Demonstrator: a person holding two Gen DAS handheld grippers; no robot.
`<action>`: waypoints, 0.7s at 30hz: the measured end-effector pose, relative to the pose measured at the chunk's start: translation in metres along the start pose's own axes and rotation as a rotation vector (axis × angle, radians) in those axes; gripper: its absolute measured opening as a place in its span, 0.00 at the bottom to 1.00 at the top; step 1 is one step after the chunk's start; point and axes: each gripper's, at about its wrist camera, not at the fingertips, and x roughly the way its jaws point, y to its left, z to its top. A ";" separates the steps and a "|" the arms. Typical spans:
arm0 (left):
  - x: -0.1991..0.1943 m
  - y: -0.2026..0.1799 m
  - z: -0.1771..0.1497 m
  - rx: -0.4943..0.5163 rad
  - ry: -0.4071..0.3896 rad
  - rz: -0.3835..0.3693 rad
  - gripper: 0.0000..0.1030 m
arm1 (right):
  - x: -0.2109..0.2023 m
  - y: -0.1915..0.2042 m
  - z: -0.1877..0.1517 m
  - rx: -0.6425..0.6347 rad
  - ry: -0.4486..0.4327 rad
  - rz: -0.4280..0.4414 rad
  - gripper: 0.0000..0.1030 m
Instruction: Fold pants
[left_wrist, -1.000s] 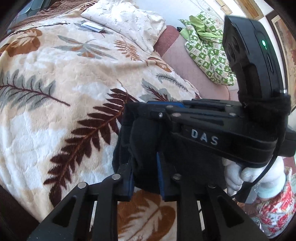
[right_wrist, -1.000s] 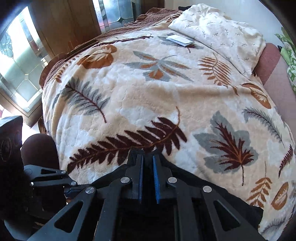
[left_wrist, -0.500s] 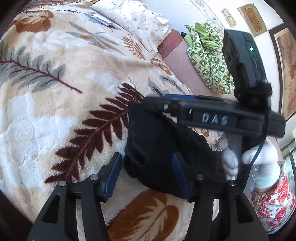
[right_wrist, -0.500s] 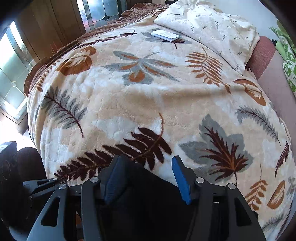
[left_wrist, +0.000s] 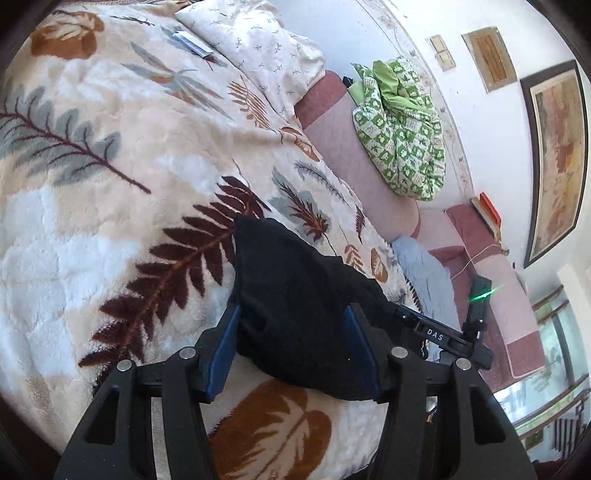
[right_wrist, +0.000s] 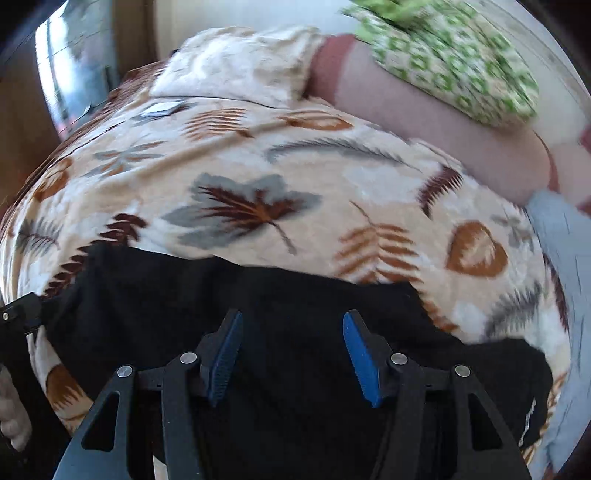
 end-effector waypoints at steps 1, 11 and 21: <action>0.003 -0.003 -0.001 0.018 0.002 0.014 0.54 | 0.003 -0.030 -0.007 0.064 0.015 -0.023 0.59; -0.002 -0.051 -0.010 0.174 0.037 0.079 0.56 | -0.004 -0.194 -0.048 0.563 -0.027 0.092 0.14; 0.097 -0.144 -0.019 0.357 0.176 0.068 0.57 | 0.012 -0.093 0.030 0.174 -0.050 0.167 0.58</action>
